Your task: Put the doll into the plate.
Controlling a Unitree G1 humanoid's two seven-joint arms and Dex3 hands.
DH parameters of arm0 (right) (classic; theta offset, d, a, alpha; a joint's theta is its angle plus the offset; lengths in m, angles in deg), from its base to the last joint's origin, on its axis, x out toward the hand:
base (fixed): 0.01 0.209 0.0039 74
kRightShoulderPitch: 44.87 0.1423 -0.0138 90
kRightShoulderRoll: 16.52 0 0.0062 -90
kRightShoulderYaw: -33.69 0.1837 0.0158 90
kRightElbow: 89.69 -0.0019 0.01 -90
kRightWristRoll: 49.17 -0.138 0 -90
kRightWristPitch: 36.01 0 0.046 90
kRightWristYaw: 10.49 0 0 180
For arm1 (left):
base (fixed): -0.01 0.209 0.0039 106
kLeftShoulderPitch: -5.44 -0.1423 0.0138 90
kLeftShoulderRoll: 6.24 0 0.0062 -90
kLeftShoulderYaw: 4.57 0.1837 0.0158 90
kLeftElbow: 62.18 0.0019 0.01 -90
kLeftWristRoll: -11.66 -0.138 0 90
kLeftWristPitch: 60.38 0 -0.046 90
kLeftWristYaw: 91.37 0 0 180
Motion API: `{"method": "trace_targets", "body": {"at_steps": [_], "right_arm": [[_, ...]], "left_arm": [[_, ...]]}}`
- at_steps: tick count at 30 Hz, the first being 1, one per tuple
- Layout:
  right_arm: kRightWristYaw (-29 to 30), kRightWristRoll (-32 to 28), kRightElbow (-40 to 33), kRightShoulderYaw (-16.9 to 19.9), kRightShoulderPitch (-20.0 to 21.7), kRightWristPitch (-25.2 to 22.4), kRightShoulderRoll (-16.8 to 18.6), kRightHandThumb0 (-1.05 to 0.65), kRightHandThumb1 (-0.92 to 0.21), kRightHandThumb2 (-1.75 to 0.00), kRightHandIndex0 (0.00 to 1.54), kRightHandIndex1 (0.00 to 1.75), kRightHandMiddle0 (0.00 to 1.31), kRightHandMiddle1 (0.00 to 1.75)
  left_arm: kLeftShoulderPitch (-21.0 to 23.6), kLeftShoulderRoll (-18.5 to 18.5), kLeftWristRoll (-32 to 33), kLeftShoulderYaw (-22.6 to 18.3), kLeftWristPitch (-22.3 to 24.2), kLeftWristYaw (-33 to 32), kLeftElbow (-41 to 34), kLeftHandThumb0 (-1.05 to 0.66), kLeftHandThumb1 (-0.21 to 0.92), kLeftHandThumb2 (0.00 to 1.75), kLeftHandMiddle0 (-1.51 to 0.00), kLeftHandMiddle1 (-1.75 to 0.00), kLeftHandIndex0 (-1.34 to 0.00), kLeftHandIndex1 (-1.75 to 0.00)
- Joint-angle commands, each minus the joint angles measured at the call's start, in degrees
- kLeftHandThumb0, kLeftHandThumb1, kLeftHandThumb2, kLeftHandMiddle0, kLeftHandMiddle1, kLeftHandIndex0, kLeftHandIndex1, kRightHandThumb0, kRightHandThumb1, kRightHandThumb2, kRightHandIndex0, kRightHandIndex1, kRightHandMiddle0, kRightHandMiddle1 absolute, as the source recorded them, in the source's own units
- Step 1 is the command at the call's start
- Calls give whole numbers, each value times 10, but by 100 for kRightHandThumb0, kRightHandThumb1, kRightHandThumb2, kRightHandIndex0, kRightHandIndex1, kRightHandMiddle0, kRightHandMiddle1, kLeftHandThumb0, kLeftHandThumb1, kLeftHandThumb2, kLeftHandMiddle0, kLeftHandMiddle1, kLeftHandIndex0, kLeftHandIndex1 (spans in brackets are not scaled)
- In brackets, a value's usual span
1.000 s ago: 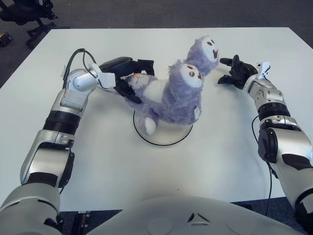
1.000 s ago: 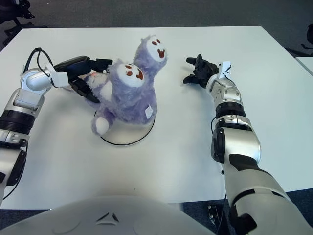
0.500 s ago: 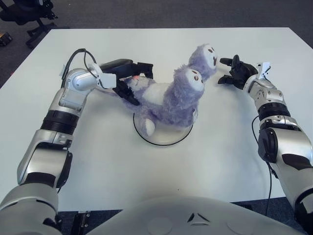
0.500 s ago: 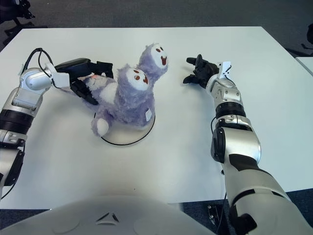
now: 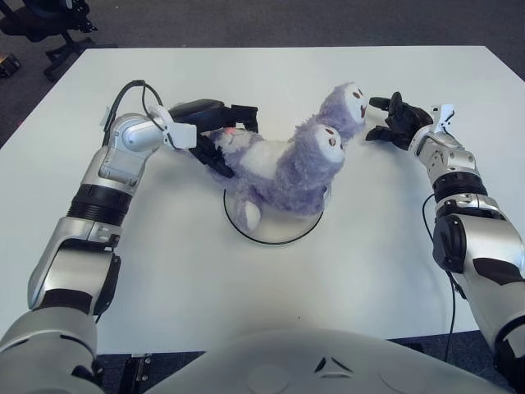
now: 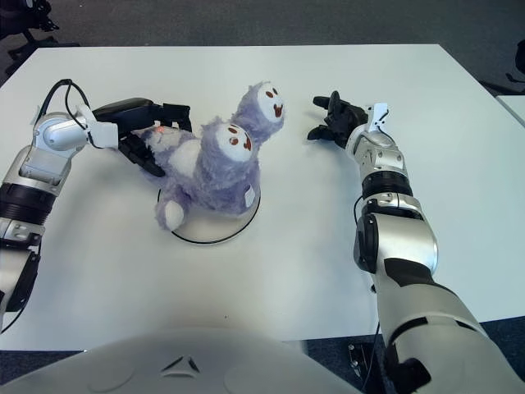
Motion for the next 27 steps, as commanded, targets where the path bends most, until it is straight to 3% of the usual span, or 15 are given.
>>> {"method": "trace_targets", "body": {"at_steps": [1, 5, 8, 21, 27], "right_arm": [[2, 4, 26, -5, -35, -34, 10, -59, -92, -79, 107, 1, 35, 57], [2, 4, 27, -5, -35, -33, 10, -59, -92, -79, 107, 1, 35, 57], [2, 4, 27, -5, -35, -33, 10, -59, -92, -79, 106, 1, 35, 57], [3, 5, 28, -5, -36, -33, 9, -59, -92, -79, 106, 0, 34, 55], [5, 5, 30, -4, -36, -31, 10, -59, -92, -79, 106, 0, 34, 55]], "left_arm": [[15, -15, 0, 3, 21, 15, -19, -90, 92, 4, -44, -58, -32, -68], [13, -17, 1, 3, 43, 24, -30, -89, 92, 3, -50, -29, -38, -37], [10, -16, 4, 1, 56, 24, -38, -89, 92, 2, -53, -18, -40, -26], [-5, -6, 21, -8, 82, 11, -60, -90, 92, 7, -57, -7, -44, -11], [-12, -5, 31, -8, 88, 11, -73, -92, 92, 11, -52, -3, -39, -7]]}}
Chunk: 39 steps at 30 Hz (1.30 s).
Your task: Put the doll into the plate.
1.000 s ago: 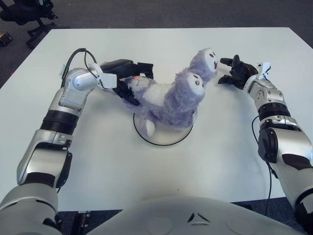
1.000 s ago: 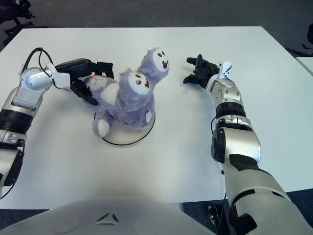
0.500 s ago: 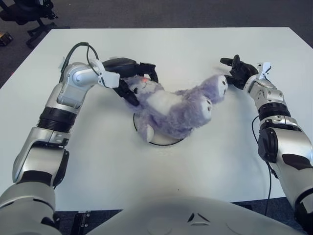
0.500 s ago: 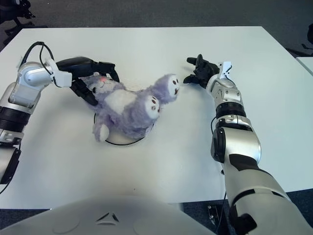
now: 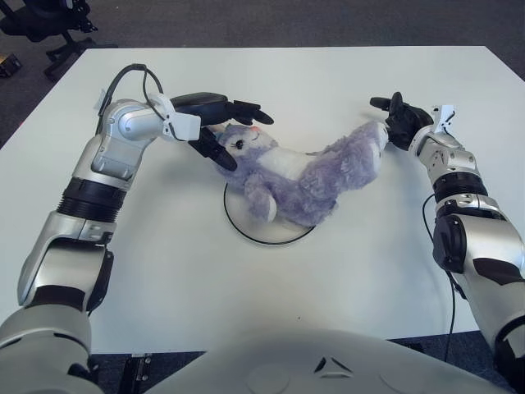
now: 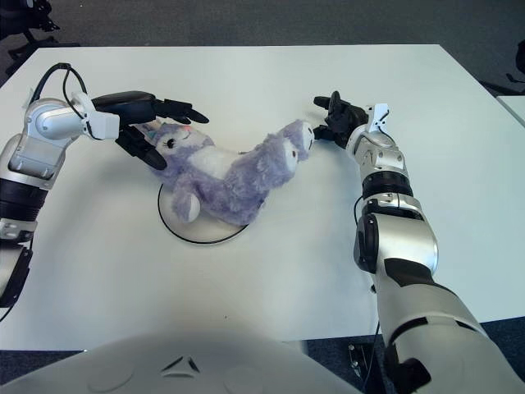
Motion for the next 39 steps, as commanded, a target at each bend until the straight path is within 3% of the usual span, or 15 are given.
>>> {"method": "trace_targets", "body": {"at_steps": [1, 12, 22, 24, 29, 32, 35, 39], "right_arm": [[5, 5, 30, -5, -36, -30, 10, -59, -92, -79, 105, 0, 34, 55], [6, 6, 33, -5, -35, -27, 10, -59, -92, -79, 105, 0, 34, 54], [7, 7, 35, -5, -35, -25, 10, -59, -92, -79, 104, 0, 34, 53], [7, 7, 36, -5, -35, -24, 10, -59, -92, -79, 104, 0, 34, 53], [7, 6, 38, -4, -35, -22, 10, -59, -92, -79, 104, 0, 34, 52], [7, 6, 40, -4, -35, -20, 10, -59, -92, -79, 104, 0, 34, 52], [7, 6, 43, -4, -34, -18, 10, -59, -92, -79, 104, 0, 34, 52], [7, 6, 47, -4, -34, -16, 9, -59, -92, -79, 104, 0, 34, 52]], "left_arm": [[-8, 1, 14, -5, 4, 0, -8, -93, 92, 12, -50, -2, -38, -6], [-12, 10, 30, -12, -7, -18, -3, -98, 92, 20, -41, 0, -33, -2], [-26, 26, 27, -37, 18, -68, -13, -104, 92, 38, -41, -2, -30, -2], [-24, 25, 31, -52, 12, -83, -6, -105, 92, 39, -45, -2, -30, -2], [-16, 23, 32, -89, -16, -128, 27, -103, 92, 43, -72, -6, -30, -2], [-3, 28, 15, -113, -28, -184, 77, -101, 92, 42, -83, -9, -30, -2], [9, 46, 47, -136, -13, -207, 117, -99, 92, 40, -87, -10, -31, -2], [7, 80, 100, -171, 22, -237, 132, -88, 92, 38, -72, -3, -33, -2]]}}
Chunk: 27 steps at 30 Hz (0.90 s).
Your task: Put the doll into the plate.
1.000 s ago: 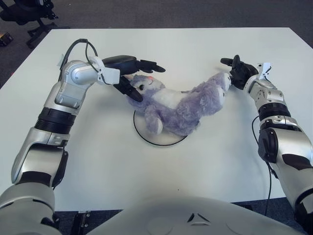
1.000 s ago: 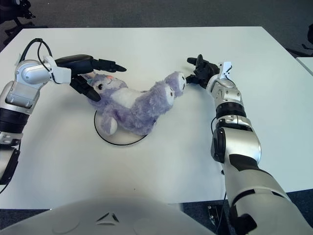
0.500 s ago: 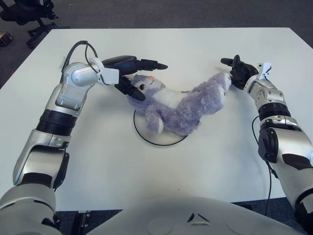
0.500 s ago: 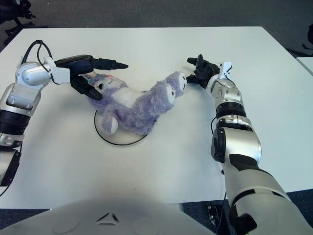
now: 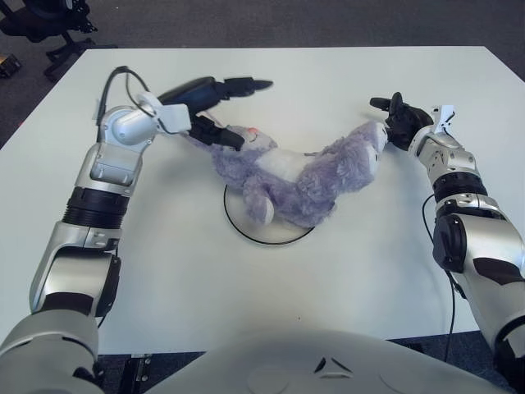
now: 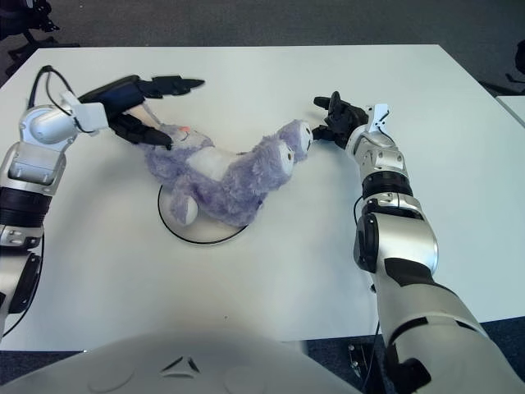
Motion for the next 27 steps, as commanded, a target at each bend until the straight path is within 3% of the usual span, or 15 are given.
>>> {"method": "trace_targets", "body": {"at_steps": [1, 5, 12, 16, 20, 24, 27], "right_arm": [[7, 8, 34, -5, -35, -22, 11, -59, -92, -79, 104, 0, 34, 52], [5, 8, 37, -5, -35, -20, 9, -59, -92, -79, 104, 0, 35, 52], [4, 8, 44, -5, -33, -17, 6, -59, -92, -78, 103, 0, 35, 52], [4, 9, 47, -5, -34, -14, 6, -59, -92, -78, 103, 0, 35, 52], [5, 11, 52, -7, -35, -8, 8, -59, -92, -78, 102, 0, 35, 53], [4, 12, 55, -8, -38, -1, 8, -59, -92, -78, 101, 0, 35, 53], [5, 12, 53, -9, -46, 13, 10, -58, -92, -78, 100, 0, 37, 54]], "left_arm": [[2, 35, 42, -33, 30, -37, 14, -84, 92, 40, -67, -2, -34, -3], [-17, 48, 31, -41, 23, -74, 4, -75, 92, 53, -56, -1, -35, -3], [-43, 58, -4, -42, 5, -134, -5, -73, 92, 66, -57, -3, -36, -2], [-50, 81, 17, -52, 0, -151, 5, -72, 92, 70, -60, -3, -33, -1], [-57, 130, 43, -74, -32, -194, 67, -64, 92, 68, -68, -4, -35, -1], [-56, 149, 48, -81, -79, -209, 121, -57, 92, 66, -76, -4, -39, -3], [-53, 165, 64, -91, -131, -206, 191, -50, 92, 62, -88, -9, -50, -9]]}}
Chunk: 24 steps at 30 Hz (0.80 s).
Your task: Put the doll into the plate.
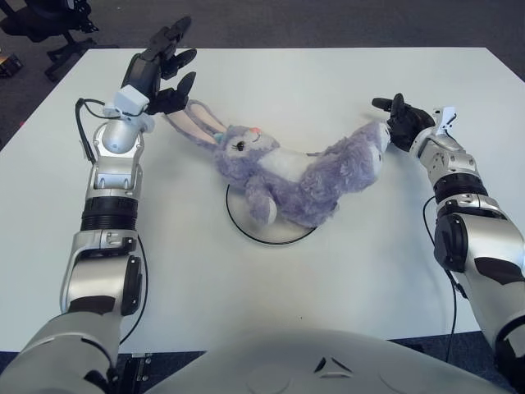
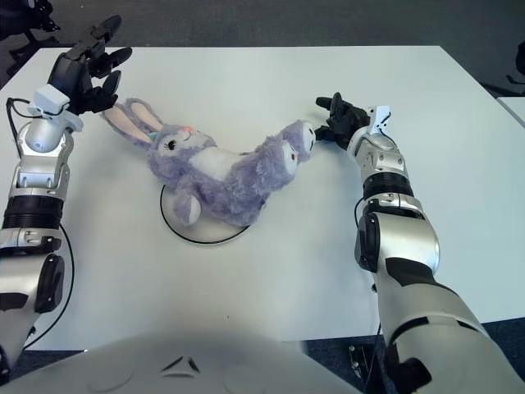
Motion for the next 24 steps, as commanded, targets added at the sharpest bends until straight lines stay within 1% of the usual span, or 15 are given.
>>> {"method": "trace_targets", "body": {"at_steps": [1, 4, 5, 6, 7, 8, 9, 10, 11, 13, 14, 15, 17, 21, 24], "right_arm": [[7, 11, 29, -6, -47, -8, 12, -58, -92, -76, 100, 0, 40, 56], [13, 7, 28, -1, -52, 7, 15, -57, -92, -74, 101, 1, 43, 66], [17, 3, 27, 4, -55, 17, 18, -56, -92, -73, 102, 1, 44, 70], [23, -6, 22, 15, -63, 34, 23, -56, -92, -73, 102, 1, 44, 70], [27, -14, 18, 24, -70, 50, 29, -55, -92, -70, 104, 2, 44, 79], [29, -19, 16, 31, -75, 60, 32, -53, -92, -66, 106, 4, 44, 88], [30, -22, 15, 34, -77, 66, 34, -51, -92, -63, 107, 5, 44, 94], [30, -24, 14, 36, -80, 74, 35, -51, -92, -62, 108, 6, 44, 96], [31, -25, 13, 37, -82, 80, 37, -49, -92, -59, 109, 7, 45, 100], [31, -26, 10, 41, -87, 95, 39, -48, -92, -56, 110, 8, 46, 103], [32, -27, 9, 43, -89, 102, 40, -44, -92, -50, 108, 14, 41, 123], [43, -24, 3, 44, -99, 133, 46, -42, -92, -48, 104, 23, 39, 131], [65, -18, -3, 45, -111, 180, 54, -38, -92, -41, 86, 66, 38, 146], [91, -6, -1, 39, -119, 229, 59, -36, -92, -36, 73, 97, 38, 154], [114, 16, -1, 25, -129, 273, 60, -12, -91, -30, 67, 108, 34, 157]], "left_arm": [[-1, 19, 23, -15, -60, 0, 81, -47, 92, 61, -91, -15, -51, -19], [6, 28, 32, -21, -91, 2, 128, -43, 92, 59, -87, -40, -43, -54], [8, 33, 37, -24, -100, 2, 147, -42, 92, 59, -85, -46, -41, -62], [6, 42, 43, -27, -105, 2, 169, -42, 92, 59, -85, -46, -41, -62], [5, 50, 49, -30, -109, 4, 187, -40, 92, 56, -82, -65, -34, -101], [5, 55, 53, -32, -113, 6, 201, -38, 92, 54, -78, -90, -29, -127], [6, 57, 55, -33, -117, 7, 211, -36, 92, 52, -75, -106, -26, -143], [8, 59, 58, -35, -117, 9, 222, -36, 92, 52, -74, -112, -25, -149], [10, 59, 60, -36, -118, 10, 231, -35, 92, 51, -73, -128, -24, -157], [14, 62, 64, -38, -117, 11, 248, -35, 92, 50, -72, -142, -23, -164], [16, 63, 65, -39, -117, 11, 255, -35, 92, 50, -72, -152, -23, -167], [18, 70, 64, -41, -112, -1, 263, -35, 92, 49, -72, -155, -23, -168], [23, 78, 63, -43, -102, -20, 272, -35, 92, 48, -76, -166, -24, -170], [31, 82, 62, -45, -88, -35, 279, -35, 92, 48, -80, -173, -24, -172], [37, 84, 63, -45, -73, -40, 278, -35, 92, 50, -81, -174, -22, -174]]}}
